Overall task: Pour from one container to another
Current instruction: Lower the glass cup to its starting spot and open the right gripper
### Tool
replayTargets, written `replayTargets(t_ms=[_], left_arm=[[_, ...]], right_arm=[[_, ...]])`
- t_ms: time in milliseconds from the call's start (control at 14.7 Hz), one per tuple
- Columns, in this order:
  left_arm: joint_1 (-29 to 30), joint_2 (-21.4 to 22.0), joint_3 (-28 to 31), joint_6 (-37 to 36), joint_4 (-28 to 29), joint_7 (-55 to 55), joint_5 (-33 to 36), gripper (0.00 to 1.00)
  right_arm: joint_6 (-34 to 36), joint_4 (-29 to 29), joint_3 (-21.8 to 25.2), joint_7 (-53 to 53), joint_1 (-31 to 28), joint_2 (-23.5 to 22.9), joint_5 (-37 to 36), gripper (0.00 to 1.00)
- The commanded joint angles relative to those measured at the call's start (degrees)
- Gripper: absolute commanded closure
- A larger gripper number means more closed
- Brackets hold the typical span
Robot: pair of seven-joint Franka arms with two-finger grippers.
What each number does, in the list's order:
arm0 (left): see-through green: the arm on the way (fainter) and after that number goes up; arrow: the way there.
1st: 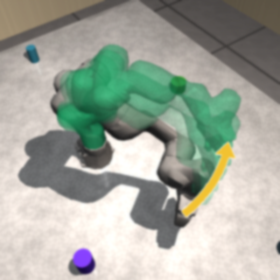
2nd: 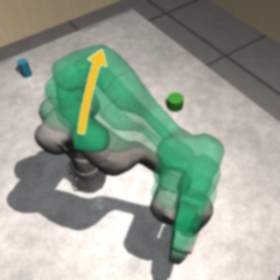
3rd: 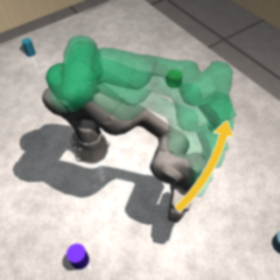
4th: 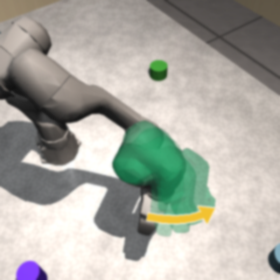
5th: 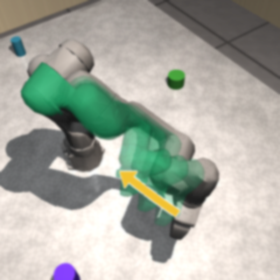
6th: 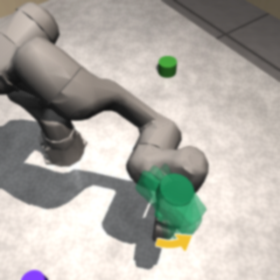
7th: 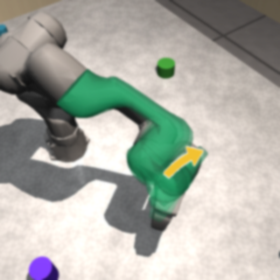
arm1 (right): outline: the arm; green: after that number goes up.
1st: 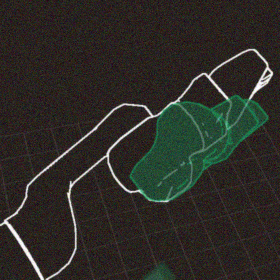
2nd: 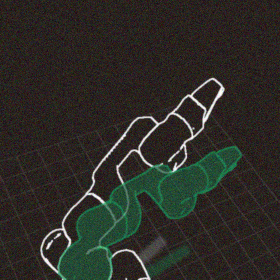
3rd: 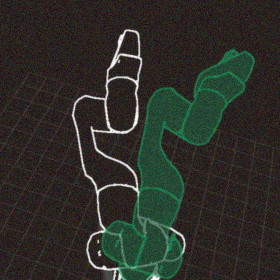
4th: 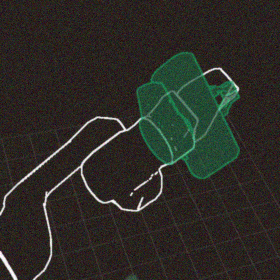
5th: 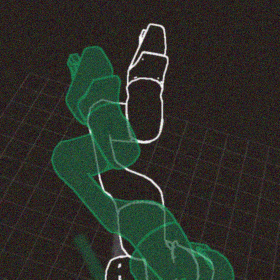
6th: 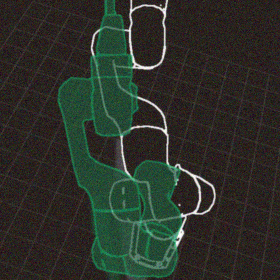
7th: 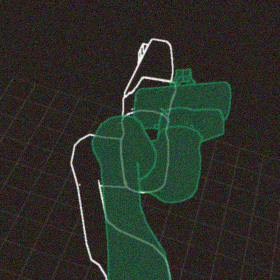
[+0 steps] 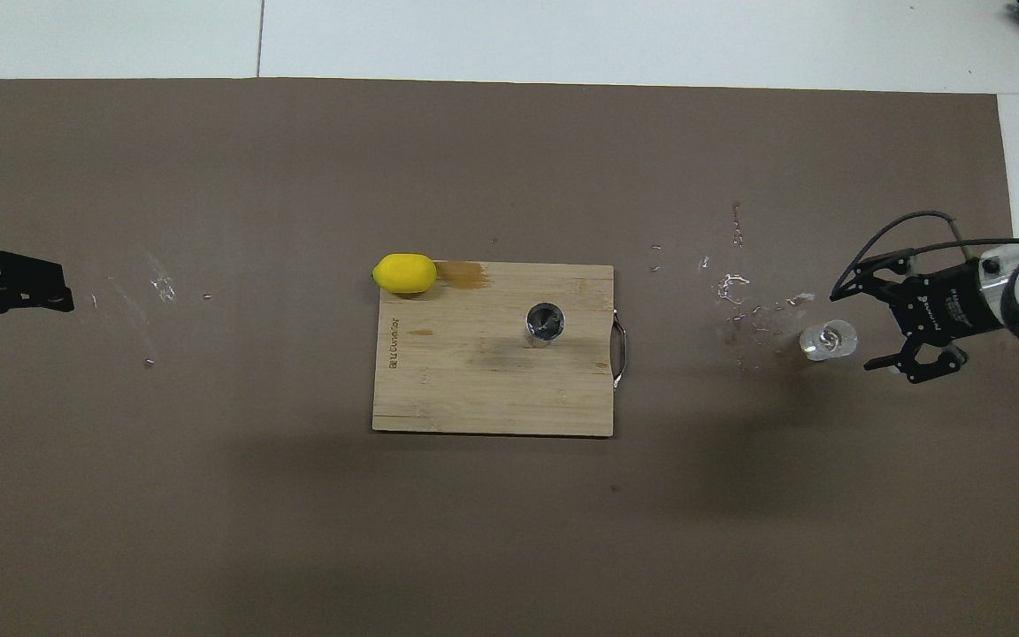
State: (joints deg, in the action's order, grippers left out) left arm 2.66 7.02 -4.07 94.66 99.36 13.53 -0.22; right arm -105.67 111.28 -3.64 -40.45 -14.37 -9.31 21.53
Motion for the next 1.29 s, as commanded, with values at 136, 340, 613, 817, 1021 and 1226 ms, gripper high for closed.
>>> replayTargets(t_ms=[136,340,613,817,1021,1226], left_arm=[[0.1,3.0,1.6,3.5,5.1,-0.2,-0.8,0.0],[-0.1,3.3,2.6,8.7,8.0,0.4,-0.7,0.0],[0.1,3.3,2.6,7.7,8.1,0.1,-0.7,0.0],[0.1,3.3,2.5,7.6,8.0,0.4,-0.7,0.0],[-0.1,3.3,2.1,7.3,7.9,0.5,-0.7,0.0],[-1.0,3.3,1.2,7.4,8.0,0.5,-0.7,0.0]], right_arm=[[2.2,1.0,-0.1,11.4,7.2,2.4,-15.2,0.0],[2.4,1.0,-0.2,13.9,11.3,4.6,-17.7,0.0],[1.7,-1.1,-0.6,22.1,13.4,7.4,-17.7,0.0],[2.6,-5.1,-0.6,23.9,14.1,8.0,-17.7,0.0],[6.3,-10.6,-1.8,24.1,14.0,8.1,-18.0,0.0],[12.4,-16.4,-1.9,24.0,14.0,8.2,-18.4,0.0]])
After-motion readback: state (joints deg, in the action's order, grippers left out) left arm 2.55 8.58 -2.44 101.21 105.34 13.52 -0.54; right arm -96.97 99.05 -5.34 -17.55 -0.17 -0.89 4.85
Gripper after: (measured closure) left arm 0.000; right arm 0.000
